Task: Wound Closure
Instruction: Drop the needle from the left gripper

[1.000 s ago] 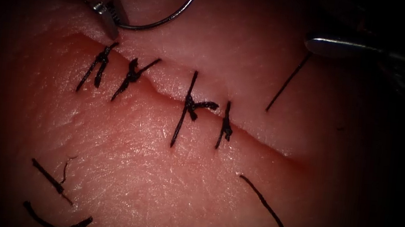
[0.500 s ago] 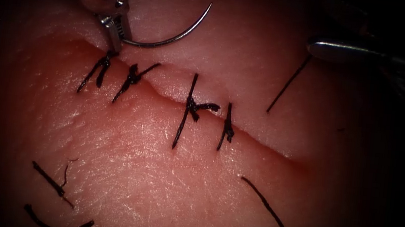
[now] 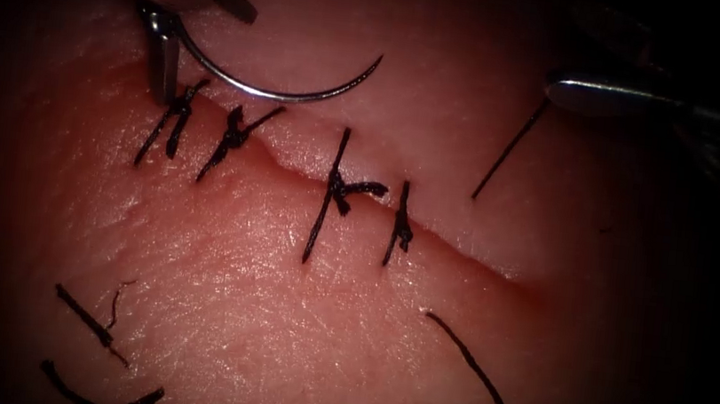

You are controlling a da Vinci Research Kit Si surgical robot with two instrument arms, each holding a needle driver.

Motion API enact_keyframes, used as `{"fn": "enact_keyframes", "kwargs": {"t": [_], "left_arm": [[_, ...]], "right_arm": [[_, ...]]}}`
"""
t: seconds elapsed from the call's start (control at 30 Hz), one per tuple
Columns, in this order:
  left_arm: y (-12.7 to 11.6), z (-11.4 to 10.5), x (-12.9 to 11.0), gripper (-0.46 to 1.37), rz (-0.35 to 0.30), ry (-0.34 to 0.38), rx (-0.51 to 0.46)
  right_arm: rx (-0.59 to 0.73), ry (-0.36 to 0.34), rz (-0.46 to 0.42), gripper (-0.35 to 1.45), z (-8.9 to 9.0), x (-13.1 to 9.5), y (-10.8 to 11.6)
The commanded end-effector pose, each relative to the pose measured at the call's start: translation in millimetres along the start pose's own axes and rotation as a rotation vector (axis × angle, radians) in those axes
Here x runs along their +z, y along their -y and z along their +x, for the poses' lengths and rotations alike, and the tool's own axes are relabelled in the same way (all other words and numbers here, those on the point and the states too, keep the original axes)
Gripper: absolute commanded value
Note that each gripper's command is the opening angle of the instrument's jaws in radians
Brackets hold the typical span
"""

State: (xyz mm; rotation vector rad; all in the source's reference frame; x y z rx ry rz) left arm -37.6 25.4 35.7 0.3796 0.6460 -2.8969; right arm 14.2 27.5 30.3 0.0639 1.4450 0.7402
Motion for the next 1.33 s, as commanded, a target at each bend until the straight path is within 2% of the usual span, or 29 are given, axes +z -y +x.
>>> {"fn": "enact_keyframes", "kwargs": {"t": [0.03, 0.2, 0.27, 0.43, 0.83, 1.0, 1.07, 1.23, 1.33], "left_arm": [[0.1, 0.0, -0.3, 0.80, 0.016, -0.016, -0.004], [0.1, 0.6, -1.8, 0.65, 0.056, -0.059, -0.021], [-0.1, 0.7, -2.2, 0.65, 0.060, -0.064, -0.024], [-1.7, 1.5, -3.3, 0.59, 0.080, -0.082, -0.039], [-4.1, 3.7, -4.1, 0.47, 0.117, -0.105, -0.059], [-4.2, 3.7, -4.0, 0.45, 0.118, -0.105, -0.059], [-4.4, 3.7, -3.8, 0.49, 0.120, -0.105, -0.058], [-4.6, 3.7, -3.7, 0.42, 0.122, -0.105, -0.057], [-4.6, 3.6, -3.7, 0.43, 0.122, -0.105, -0.057]], "right_arm": [[0.001, 0.001, 0.006, 1.29, 0.0, 0.0, 0.0], [0.000, 0.001, 0.005, 1.29, -0.1, 0.1, -0.1], [0.000, 0.001, 0.005, 1.29, -0.1, 0.1, -0.1], [0.000, 0.001, 0.004, 1.29, -0.2, 0.2, -0.2], [0.000, 0.001, 0.003, 1.29, -0.2, 0.2, -0.2], [0.000, 0.001, 0.004, 1.29, -0.2, 0.2, -0.2], [0.000, 0.001, 0.004, 1.29, -0.3, 0.2, -0.2], [-0.001, 0.001, 0.004, 1.29, -0.4, 0.2, -0.2], [-0.001, 0.001, 0.004, 1.29, -0.4, 0.2, -0.2]]}}
